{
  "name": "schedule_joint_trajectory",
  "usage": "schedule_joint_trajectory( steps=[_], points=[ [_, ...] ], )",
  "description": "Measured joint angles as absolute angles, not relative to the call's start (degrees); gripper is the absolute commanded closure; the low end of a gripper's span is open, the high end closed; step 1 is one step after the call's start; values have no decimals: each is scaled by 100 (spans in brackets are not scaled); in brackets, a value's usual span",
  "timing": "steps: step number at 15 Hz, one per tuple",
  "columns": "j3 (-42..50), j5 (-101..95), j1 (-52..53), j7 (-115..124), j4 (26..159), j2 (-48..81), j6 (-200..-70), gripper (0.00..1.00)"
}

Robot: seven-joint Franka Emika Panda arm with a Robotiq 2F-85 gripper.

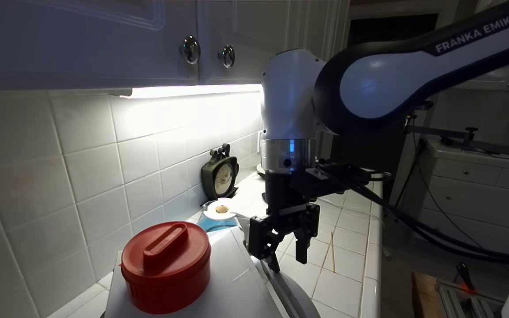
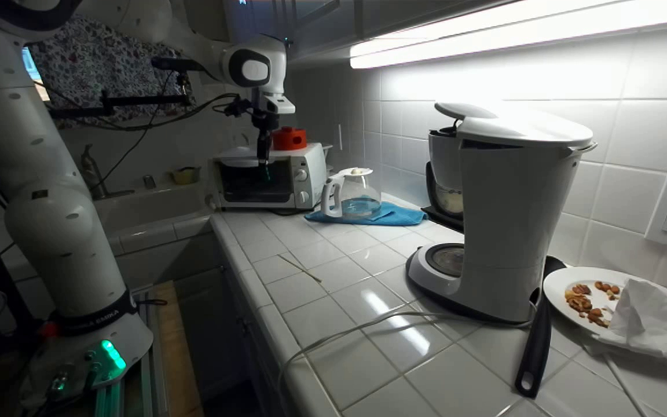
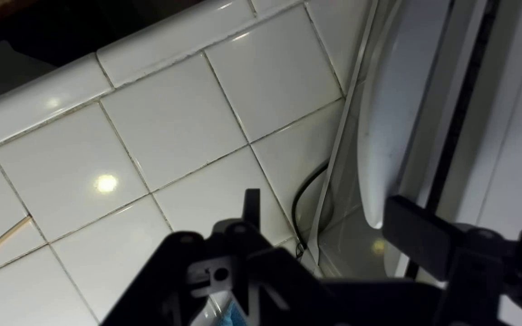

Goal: Open the oven door.

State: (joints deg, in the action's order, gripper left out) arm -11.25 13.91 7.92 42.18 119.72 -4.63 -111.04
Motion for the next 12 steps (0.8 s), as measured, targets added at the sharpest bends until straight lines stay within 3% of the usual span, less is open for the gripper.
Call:
schedule_joint_trajectory(
  steps=[12],
  points=[
    [-1079,1374,786,4290,12012,-321,-10534,40]
  ],
)
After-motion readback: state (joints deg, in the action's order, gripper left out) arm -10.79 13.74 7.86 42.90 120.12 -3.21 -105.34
